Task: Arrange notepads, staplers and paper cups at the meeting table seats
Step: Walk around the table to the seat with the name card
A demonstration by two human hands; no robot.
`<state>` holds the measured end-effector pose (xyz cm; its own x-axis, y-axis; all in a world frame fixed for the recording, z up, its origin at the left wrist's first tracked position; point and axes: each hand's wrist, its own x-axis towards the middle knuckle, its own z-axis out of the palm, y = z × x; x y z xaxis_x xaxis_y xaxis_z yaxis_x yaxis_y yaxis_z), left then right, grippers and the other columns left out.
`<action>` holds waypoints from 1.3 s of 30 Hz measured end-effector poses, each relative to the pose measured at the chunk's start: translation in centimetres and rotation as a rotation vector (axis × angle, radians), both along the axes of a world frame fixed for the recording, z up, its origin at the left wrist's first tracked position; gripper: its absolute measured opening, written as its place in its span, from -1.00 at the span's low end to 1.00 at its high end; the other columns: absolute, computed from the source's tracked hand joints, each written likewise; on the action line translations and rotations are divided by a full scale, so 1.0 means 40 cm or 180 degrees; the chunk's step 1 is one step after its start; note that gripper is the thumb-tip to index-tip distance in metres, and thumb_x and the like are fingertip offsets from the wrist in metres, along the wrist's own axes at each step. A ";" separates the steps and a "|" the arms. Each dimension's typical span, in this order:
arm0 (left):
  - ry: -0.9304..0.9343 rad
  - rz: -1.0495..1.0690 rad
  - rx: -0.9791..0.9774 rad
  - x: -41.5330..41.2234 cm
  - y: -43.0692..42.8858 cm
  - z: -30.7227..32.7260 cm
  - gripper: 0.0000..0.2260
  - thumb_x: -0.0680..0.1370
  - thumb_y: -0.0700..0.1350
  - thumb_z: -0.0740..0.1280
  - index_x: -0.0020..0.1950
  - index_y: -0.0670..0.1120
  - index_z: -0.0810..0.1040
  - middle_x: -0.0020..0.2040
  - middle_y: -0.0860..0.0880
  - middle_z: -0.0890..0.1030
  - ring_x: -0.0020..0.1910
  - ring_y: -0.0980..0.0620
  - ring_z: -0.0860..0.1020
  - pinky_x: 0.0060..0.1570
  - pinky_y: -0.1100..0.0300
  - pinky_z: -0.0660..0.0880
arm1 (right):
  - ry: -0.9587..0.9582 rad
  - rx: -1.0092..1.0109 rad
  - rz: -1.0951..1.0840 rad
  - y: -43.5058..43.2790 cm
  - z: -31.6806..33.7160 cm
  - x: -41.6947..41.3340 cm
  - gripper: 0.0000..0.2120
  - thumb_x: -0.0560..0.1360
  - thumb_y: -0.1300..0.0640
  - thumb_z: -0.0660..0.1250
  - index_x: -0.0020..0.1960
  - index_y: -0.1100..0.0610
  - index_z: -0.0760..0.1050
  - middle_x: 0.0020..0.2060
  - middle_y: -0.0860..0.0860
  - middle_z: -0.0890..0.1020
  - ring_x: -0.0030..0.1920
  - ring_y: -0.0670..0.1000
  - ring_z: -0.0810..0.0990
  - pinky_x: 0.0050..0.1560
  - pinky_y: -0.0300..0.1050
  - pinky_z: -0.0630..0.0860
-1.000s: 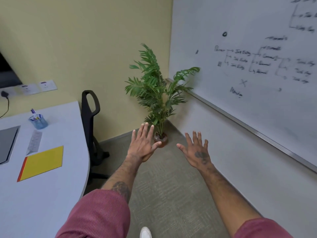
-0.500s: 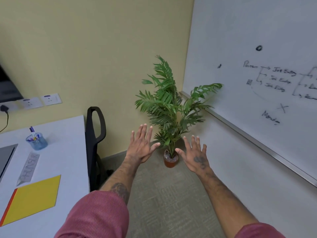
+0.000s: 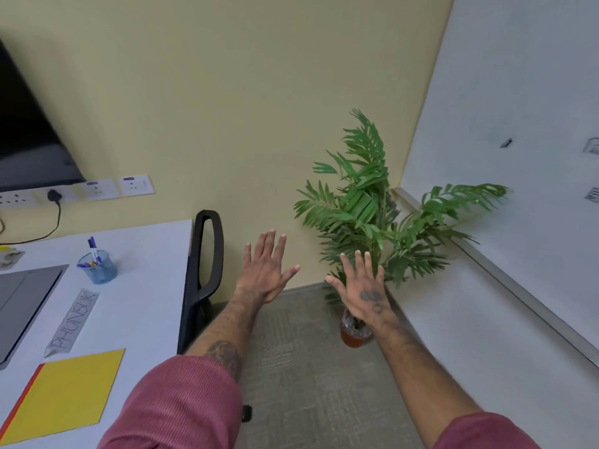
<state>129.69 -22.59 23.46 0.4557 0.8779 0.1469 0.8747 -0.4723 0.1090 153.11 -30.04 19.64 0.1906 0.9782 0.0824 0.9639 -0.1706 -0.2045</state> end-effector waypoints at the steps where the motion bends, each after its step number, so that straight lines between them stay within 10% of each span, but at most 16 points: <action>1: 0.0017 0.0020 0.0033 -0.004 0.007 -0.002 -0.27 0.60 0.36 -0.12 0.61 -0.02 -0.22 0.62 -0.11 -0.21 0.59 -0.07 -0.25 0.51 -0.16 -0.24 | -0.0078 -0.0019 0.0040 0.007 0.004 -0.006 -0.19 0.51 -0.45 -0.22 0.61 -0.01 -0.07 0.60 0.14 -0.09 0.58 0.15 -0.23 0.49 0.29 -0.19; 19: 0.0023 0.1404 0.0064 -0.020 0.452 0.012 -0.27 0.58 0.38 -0.13 0.62 -0.01 -0.19 0.63 -0.09 -0.18 0.59 -0.05 -0.24 0.53 -0.17 -0.20 | -0.0195 -0.0064 0.1417 0.681 0.022 0.007 -0.19 0.50 -0.44 -0.24 0.61 -0.01 -0.09 0.60 0.16 -0.09 0.58 0.16 -0.24 0.49 0.30 -0.19; 39: -0.0166 0.2521 0.0038 -0.490 0.869 -0.001 -0.28 0.59 0.35 -0.12 0.61 0.00 -0.22 0.62 -0.06 -0.22 0.59 -0.01 -0.28 0.52 -0.16 -0.25 | -0.0182 -0.0090 0.2408 1.343 0.030 -0.480 -0.22 0.52 -0.42 -0.24 0.61 -0.03 -0.16 0.60 0.12 -0.12 0.58 0.12 -0.27 0.51 0.27 -0.19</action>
